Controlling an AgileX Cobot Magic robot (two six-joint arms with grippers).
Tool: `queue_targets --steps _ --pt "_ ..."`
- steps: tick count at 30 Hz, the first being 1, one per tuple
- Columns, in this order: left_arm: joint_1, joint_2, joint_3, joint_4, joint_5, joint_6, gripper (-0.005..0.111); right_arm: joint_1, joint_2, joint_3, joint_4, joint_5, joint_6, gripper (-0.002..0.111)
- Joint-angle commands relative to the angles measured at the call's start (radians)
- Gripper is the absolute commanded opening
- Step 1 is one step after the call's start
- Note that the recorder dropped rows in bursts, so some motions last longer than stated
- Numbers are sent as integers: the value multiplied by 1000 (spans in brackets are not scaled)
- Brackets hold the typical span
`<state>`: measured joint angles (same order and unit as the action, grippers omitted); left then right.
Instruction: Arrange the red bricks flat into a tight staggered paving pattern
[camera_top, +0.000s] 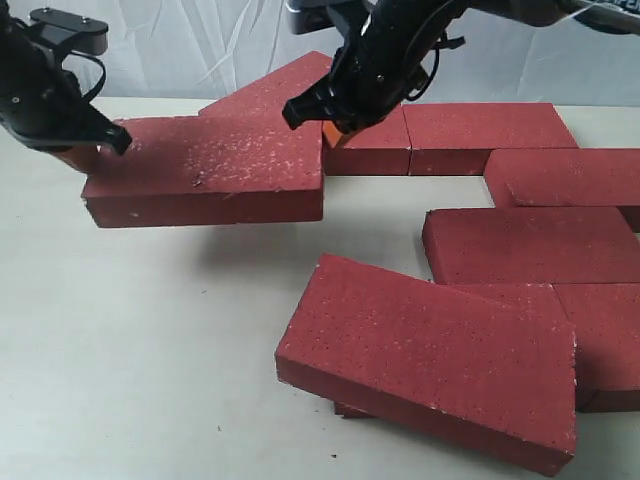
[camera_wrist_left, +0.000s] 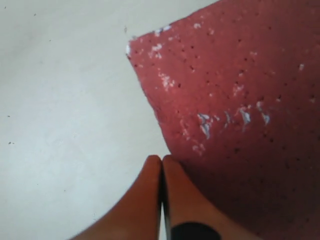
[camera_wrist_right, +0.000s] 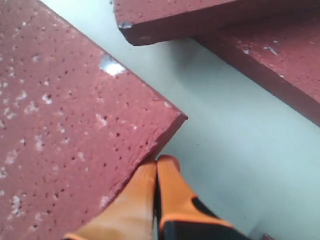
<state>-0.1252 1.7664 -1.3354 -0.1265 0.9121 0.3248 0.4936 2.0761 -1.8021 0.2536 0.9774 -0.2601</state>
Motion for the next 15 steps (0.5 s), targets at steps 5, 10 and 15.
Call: queue_targets --steps 5,10,15 --pt "33 -10 175 -87 -278 -6 0 25 97 -17 88 -45 -9 -1" --pt "33 23 230 -125 -356 -6 0 25 142 -17 84 -74 -11 -1" --pt "38 115 258 -121 -401 -8 0 25 168 -17 -3 -79 -11 -1"
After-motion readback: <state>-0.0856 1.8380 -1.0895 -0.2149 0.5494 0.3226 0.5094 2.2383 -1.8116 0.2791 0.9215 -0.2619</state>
